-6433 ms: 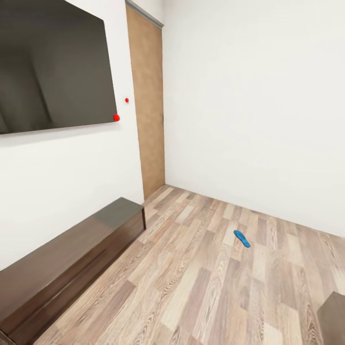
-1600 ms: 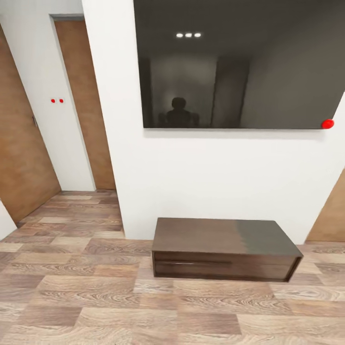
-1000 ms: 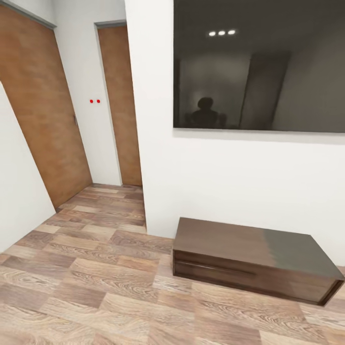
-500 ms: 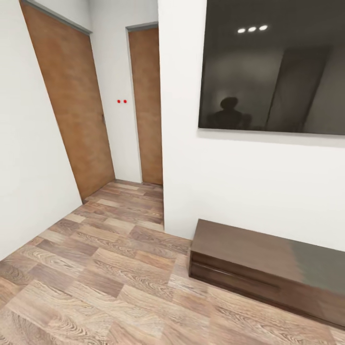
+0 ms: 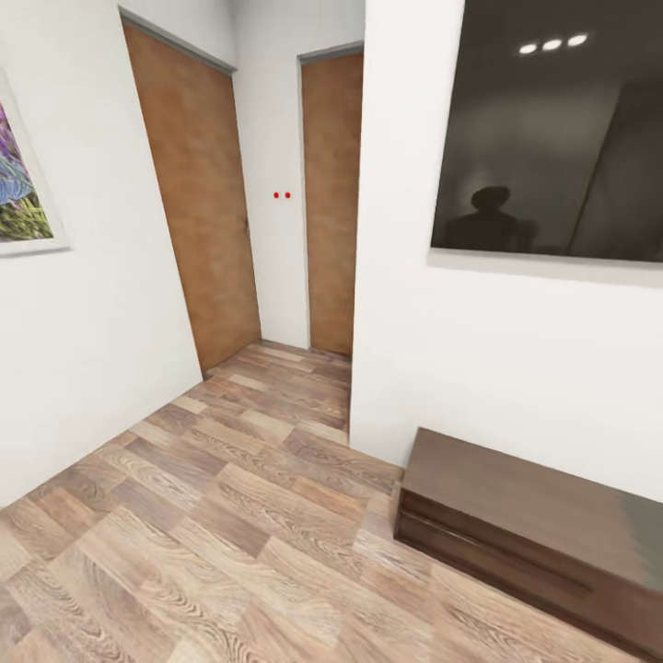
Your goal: In the bedroom, move the book from the bed onto either nightstand, and place the two sandals side by side next to the bed.
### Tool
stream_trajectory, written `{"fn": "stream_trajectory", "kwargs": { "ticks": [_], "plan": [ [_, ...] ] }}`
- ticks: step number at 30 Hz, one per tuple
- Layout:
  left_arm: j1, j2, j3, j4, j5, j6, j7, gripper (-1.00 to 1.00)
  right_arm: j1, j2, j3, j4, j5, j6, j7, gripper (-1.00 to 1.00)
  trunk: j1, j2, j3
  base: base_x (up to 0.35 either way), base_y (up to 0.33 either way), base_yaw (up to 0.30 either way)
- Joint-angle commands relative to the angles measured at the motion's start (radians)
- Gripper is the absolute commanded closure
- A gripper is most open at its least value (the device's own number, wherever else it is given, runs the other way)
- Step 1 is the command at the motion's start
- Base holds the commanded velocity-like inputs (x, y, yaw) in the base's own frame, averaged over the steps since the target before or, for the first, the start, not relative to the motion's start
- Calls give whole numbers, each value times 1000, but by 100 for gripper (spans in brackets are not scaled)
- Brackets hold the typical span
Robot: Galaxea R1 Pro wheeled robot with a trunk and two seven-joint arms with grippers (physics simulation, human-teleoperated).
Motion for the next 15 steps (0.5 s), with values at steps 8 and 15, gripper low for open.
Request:
{"fn": "stream_trajectory", "kwargs": {
  "ticks": [8, 15],
  "plan": [
    [-1, 0, 0, 1, 5, -3, 0, -100, 0, 0, -1, 0, -1, -3, 1, -100, 0, 0, -1, 0, 0, 290],
    [-1, 0, 0, 1, 5, -3, 0, -100, 0, 0, -1, 0, -1, -3, 1, -100, 0, 0, -1, 0, 0, 290]
  ]
}}
